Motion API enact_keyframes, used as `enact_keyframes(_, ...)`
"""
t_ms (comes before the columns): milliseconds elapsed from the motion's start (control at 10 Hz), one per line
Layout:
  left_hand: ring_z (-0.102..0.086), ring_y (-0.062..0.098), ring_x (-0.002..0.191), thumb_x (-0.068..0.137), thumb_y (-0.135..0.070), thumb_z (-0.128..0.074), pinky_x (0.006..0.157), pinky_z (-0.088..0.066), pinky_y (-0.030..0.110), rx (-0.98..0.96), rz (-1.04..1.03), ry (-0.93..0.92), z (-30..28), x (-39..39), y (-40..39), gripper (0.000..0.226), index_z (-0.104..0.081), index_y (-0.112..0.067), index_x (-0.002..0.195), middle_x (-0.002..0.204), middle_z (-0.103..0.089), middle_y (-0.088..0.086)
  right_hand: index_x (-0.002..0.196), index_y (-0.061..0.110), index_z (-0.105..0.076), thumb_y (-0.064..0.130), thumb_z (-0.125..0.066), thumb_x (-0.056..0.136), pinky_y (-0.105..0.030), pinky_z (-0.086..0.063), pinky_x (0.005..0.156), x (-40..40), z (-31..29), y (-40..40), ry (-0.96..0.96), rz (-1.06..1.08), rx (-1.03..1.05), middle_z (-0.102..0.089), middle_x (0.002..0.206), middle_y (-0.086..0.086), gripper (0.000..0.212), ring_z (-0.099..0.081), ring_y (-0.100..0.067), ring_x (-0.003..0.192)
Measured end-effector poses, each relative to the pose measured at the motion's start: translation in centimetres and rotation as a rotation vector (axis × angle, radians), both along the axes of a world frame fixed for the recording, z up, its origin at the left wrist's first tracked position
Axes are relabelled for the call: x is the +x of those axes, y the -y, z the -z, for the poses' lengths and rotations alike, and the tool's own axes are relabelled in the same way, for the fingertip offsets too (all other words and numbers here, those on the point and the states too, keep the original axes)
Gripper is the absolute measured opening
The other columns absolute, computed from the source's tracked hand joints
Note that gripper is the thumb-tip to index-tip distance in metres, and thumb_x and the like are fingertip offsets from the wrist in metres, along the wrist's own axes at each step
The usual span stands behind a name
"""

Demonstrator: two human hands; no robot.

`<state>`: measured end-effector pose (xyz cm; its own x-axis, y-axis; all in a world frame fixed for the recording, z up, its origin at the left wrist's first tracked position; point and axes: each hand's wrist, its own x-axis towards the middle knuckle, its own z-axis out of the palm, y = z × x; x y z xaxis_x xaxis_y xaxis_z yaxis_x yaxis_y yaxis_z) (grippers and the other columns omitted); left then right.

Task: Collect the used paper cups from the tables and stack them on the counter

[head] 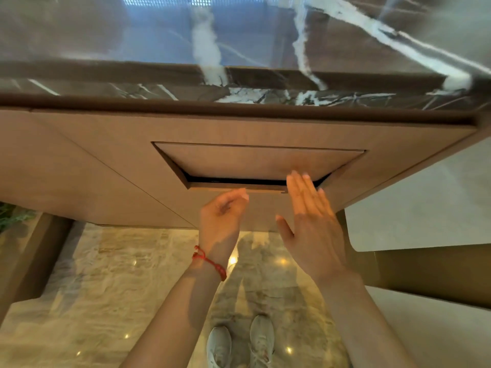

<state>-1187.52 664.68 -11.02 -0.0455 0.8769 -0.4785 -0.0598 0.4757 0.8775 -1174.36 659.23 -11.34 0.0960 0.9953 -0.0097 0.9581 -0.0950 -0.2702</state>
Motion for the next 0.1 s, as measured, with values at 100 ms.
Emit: enact_keyframes(100, -0.059, -0.011, 0.078, 0.085, -0.014, -0.062, 0.073, -0.045, 0.007, 0.167, 0.119, -0.212, -1.20, -1.33, 1.90, 0.013, -0.066, -0.021, 0.096, 0.088, -0.066, -0.011, 0.147, 0.014, -0.003, 0.032, -0.046, 0.096, -0.033, 0.004, 0.116, -0.76, -0.70, 1.22, -0.043, 0.040, -0.050, -0.005, 0.157, -0.002, 0.069, 0.007, -0.014, 0.142)
